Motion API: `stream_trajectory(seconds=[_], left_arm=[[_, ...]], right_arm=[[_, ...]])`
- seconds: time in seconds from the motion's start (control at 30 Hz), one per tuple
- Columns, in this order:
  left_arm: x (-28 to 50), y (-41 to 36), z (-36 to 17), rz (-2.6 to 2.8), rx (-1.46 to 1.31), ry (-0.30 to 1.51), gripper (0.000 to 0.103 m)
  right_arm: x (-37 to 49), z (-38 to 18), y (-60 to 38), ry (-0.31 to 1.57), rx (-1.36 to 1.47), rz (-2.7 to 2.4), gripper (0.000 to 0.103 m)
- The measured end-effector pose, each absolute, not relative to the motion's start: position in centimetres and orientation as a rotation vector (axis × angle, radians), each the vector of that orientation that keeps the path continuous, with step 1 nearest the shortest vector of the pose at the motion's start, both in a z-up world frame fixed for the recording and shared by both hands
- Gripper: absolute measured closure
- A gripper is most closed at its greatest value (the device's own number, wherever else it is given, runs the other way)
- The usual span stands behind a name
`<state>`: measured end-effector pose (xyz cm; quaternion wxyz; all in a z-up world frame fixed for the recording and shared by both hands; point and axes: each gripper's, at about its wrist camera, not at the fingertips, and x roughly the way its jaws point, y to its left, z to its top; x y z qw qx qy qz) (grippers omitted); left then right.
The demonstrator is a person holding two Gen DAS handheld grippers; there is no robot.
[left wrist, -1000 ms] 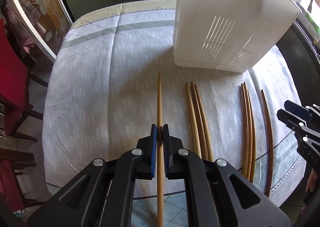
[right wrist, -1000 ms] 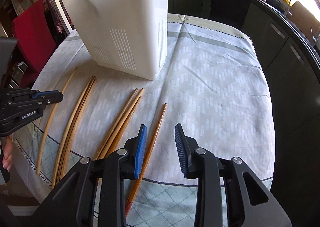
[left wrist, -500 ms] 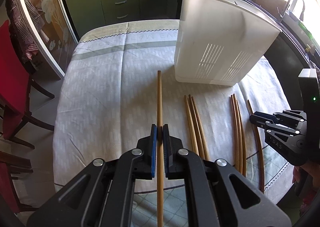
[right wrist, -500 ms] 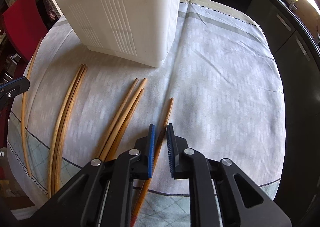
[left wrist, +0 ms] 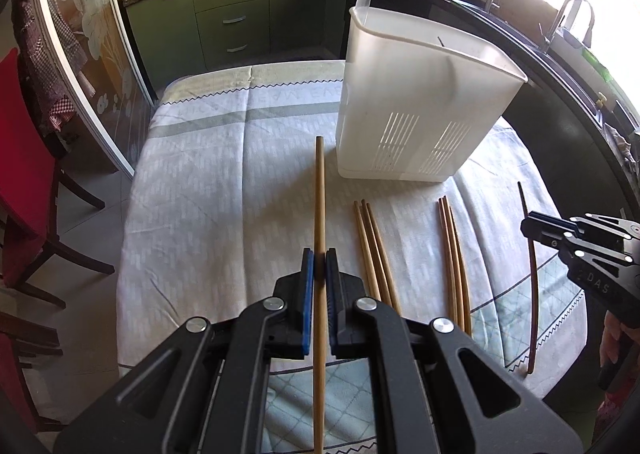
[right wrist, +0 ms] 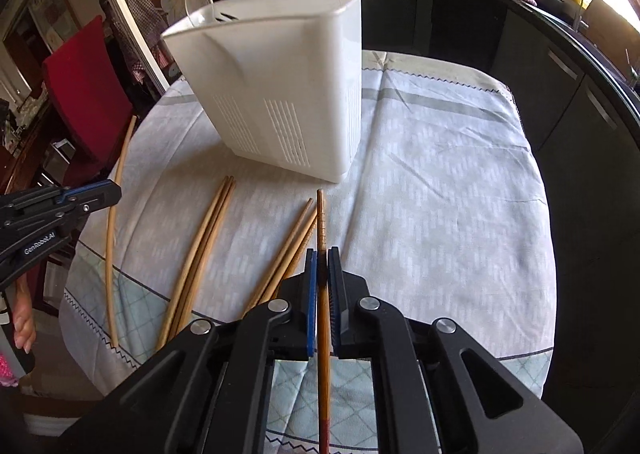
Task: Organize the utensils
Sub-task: 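Carry chopsticks to the caddy and drop left one in while right carries its chopstick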
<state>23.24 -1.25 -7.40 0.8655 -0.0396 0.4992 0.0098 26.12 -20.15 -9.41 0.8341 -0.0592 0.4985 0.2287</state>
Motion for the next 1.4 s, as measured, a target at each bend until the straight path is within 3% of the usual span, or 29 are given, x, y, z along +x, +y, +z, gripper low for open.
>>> stream_trajectory(seconds=[0.37, 1.13, 1.4], left_arm=[[20.6, -3.2, -3.7, -0.045, -0.034, 0.976, 0.097], [19.5, -5.0, 0.8, -0.119, -0.026, 0.887, 0.097], [20.7, -5.9, 6.3, -0.142, -0.028, 0.79, 0.097]], right_arm=[[22.2, -4.3, -23.1, 0.926, -0.078, 0.527, 0.097], [19.6, 1.2, -23.9, 0.778, -0.049, 0.574, 0.097], [20.2, 4.8, -23.5, 0.72, -0.044, 0.589, 0.097]])
